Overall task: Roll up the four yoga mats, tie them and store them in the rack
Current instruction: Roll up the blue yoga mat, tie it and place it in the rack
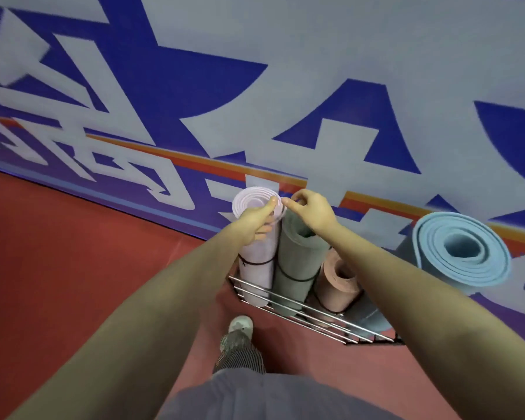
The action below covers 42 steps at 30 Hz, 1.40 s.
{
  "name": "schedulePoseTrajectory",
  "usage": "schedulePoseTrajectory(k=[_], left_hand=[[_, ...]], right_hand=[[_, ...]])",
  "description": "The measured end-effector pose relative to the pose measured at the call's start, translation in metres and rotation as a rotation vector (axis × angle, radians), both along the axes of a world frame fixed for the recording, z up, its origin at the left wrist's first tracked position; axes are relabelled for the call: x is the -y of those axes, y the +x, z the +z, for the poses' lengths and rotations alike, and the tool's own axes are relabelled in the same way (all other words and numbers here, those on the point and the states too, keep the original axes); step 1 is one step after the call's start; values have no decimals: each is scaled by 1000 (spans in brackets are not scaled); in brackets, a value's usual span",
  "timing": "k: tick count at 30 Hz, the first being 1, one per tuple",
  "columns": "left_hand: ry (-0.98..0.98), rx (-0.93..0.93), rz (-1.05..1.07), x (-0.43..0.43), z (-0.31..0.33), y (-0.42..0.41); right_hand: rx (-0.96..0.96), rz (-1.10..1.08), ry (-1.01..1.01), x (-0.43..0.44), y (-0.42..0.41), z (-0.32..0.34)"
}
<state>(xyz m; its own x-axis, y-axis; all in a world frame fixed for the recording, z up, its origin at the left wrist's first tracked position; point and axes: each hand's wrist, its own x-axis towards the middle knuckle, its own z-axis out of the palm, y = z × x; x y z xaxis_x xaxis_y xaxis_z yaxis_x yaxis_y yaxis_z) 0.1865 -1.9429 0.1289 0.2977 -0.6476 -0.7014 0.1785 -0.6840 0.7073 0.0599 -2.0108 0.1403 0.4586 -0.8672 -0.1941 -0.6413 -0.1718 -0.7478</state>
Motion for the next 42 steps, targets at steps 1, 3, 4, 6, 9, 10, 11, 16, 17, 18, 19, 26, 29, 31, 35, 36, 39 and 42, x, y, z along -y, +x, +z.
schedulePoseTrajectory(k=[1, 3, 4, 6, 9, 10, 11, 16, 17, 18, 19, 26, 29, 31, 35, 36, 39, 42], left_hand=[[18, -8, -12, 4, -1, 12], [63, -14, -51, 11, -7, 33], [67, -2, -60, 17, -9, 43], [51, 30, -57, 28, -13, 62], [54, 123, -71, 40, -27, 80], [56, 154, -74, 42, -31, 81], [58, 198, -85, 45, -34, 82], [139, 520, -154, 59, -56, 85], [155, 574, -138, 60, -58, 87], [173, 627, -127, 60, -59, 89], [194, 656, -116, 60, -61, 91], [257, 486, -326, 68, -83, 100], [242, 511, -320, 70, -83, 99], [241, 530, -317, 70, -80, 98], [217, 574, -342, 60, -78, 95], [206, 589, -352, 57, -78, 95], [144, 630, -402, 53, -73, 99], [72, 660, -452, 49, -69, 105]], right_hand=[[-3, -10, 32, 5, 14, -3], [-46, -4, 88, 13, 39, -11], [-79, -4, 105, 17, 51, -16], [-118, -41, 141, 23, 70, -25], [-185, -128, 208, 27, 84, -42], [-226, -143, 227, 27, 85, -48], [-259, -156, 243, 27, 87, -52], [-318, -278, 266, 32, 93, -64], [-352, -285, 272, 34, 95, -64], [-402, -278, 277, 37, 97, -65], [-462, -258, 279, 40, 99, -65], [-776, -199, 186, 49, 112, -80], [-834, -205, 71, 43, 116, -85], [-825, -245, 47, 41, 115, -87], [-779, -271, 53, 38, 109, -87], [-762, -274, 54, 36, 106, -87], [-692, -292, 44, 29, 99, -83], [-595, -291, 28, 22, 94, -77]])
